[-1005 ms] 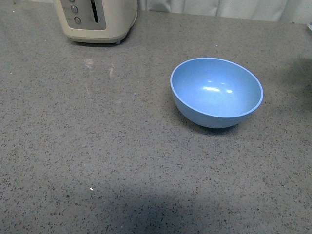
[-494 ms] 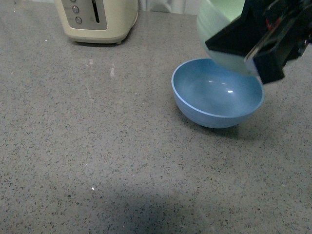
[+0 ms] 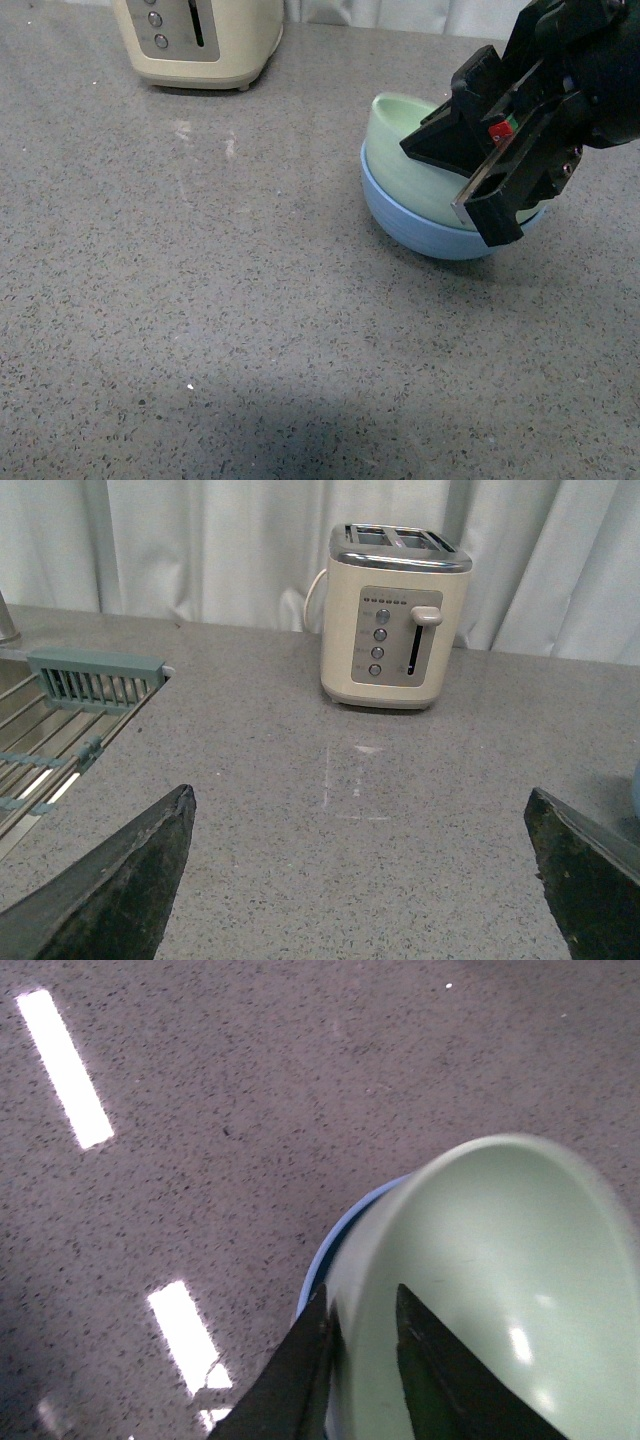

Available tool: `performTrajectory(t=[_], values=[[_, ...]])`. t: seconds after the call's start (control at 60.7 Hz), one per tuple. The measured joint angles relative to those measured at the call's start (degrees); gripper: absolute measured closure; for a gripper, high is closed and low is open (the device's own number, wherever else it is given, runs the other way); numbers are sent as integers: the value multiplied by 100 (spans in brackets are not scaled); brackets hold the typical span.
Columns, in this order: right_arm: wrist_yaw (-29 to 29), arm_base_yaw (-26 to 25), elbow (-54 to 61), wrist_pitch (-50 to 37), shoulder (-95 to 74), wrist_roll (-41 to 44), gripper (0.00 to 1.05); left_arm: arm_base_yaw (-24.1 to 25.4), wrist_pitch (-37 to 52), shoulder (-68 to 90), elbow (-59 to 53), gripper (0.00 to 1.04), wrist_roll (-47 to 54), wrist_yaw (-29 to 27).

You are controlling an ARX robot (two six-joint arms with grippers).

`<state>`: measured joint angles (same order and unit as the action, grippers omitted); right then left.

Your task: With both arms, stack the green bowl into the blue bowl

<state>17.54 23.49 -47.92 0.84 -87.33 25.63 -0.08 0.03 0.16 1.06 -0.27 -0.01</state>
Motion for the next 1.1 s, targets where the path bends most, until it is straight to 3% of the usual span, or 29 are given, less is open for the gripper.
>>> performTrajectory(t=[0.165, 0.28, 0.395, 0.593, 0.758, 1.005, 1.104], values=[[-103, -225, 142, -313, 319, -282, 52, 0, 0, 0, 0, 6, 0, 0], [-540, -544, 444, -728, 927, -682, 34, 0, 0, 0, 0, 6, 0, 0], [-1364, -1161, 1266, -1010, 2118, -1425, 8, 0, 0, 0, 0, 6, 0, 0], [-2168, -1888, 2411, -933, 3661, -2050, 9, 0, 0, 0, 0, 6, 0, 0], [-1825, -2328, 3462, -2992, 4433, -2409, 35, -2, 0, 0, 0, 6, -2, 2], [-1764, -2334, 3982, -3018, 4916, -2474, 73, 0, 0, 0, 0, 6, -2, 0], [-1766, -2334, 4162, -2900, 5246, -2490, 95, 0, 0, 0, 0, 6, 0, 2]])
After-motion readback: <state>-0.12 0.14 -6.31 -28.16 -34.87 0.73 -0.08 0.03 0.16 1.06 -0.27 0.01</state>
